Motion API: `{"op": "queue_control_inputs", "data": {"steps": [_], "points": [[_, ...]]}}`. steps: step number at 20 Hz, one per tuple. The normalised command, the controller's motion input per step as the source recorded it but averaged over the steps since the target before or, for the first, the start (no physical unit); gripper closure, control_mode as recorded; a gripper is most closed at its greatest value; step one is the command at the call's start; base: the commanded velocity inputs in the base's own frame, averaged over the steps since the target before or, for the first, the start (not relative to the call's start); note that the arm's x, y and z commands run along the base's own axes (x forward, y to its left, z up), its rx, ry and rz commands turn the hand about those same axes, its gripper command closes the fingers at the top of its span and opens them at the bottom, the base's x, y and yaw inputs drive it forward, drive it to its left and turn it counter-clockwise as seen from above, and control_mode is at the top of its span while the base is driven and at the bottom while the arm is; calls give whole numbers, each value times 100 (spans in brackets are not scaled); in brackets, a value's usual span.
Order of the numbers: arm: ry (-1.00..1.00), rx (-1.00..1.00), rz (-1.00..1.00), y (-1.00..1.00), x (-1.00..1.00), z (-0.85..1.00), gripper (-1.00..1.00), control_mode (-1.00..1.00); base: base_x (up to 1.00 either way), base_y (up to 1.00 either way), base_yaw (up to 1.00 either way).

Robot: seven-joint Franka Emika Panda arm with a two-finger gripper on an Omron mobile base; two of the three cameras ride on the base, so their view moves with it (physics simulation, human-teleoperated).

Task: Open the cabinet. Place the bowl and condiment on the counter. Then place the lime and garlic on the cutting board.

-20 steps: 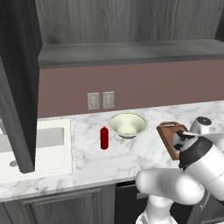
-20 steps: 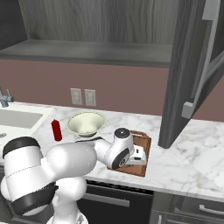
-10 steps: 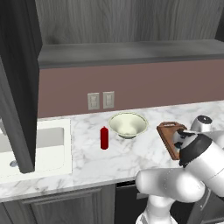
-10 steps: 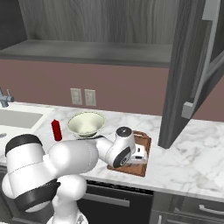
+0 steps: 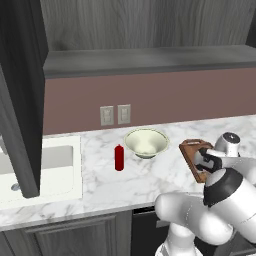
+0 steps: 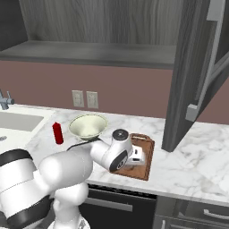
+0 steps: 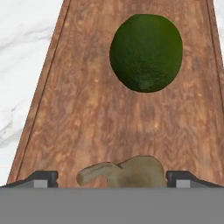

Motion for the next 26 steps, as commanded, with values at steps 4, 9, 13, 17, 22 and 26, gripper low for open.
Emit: {"op": "queue_control_inputs", "data": {"steps": [4, 9, 13, 17, 22, 26], "points": [[-6, 0, -1, 20, 0, 36, -100, -100, 0, 0, 0], [-14, 0, -1, 5, -4, 53, -100, -100, 0, 0, 0], [-19, 0, -3, 5, -12, 63, -100, -100, 0, 0, 0], [-18, 0, -6, 14, -16, 70, -100, -100, 0, 0, 0], [-23, -1, -8, 27, -13, 65, -100, -100, 0, 0, 0], [-20, -6, -18, 43, -23, 66, -100, -100, 0, 0, 0]]}}
